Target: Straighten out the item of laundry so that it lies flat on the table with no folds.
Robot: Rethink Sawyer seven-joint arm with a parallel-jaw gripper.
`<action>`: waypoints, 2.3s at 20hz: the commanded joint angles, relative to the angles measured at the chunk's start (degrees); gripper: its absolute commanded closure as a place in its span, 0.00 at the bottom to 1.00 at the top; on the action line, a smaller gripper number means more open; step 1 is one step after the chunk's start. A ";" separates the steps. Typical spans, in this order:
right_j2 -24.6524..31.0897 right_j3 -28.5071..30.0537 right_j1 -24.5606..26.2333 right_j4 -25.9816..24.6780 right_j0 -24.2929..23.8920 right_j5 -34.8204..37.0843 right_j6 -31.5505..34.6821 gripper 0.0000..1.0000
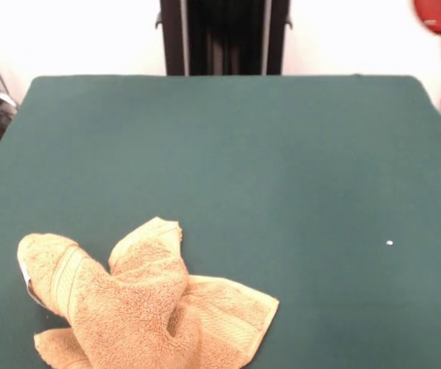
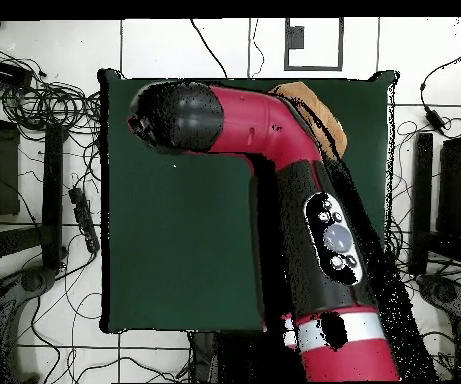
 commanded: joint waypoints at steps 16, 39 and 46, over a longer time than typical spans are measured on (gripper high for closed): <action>12.12 -54.98 28.33 -15.20 11.88 36.15 -7.84 0.00; 71.66 -65.37 24.19 -81.24 2.84 58.14 -32.60 0.00; 87.57 -67.27 25.33 -96.62 1.33 58.40 -38.16 0.00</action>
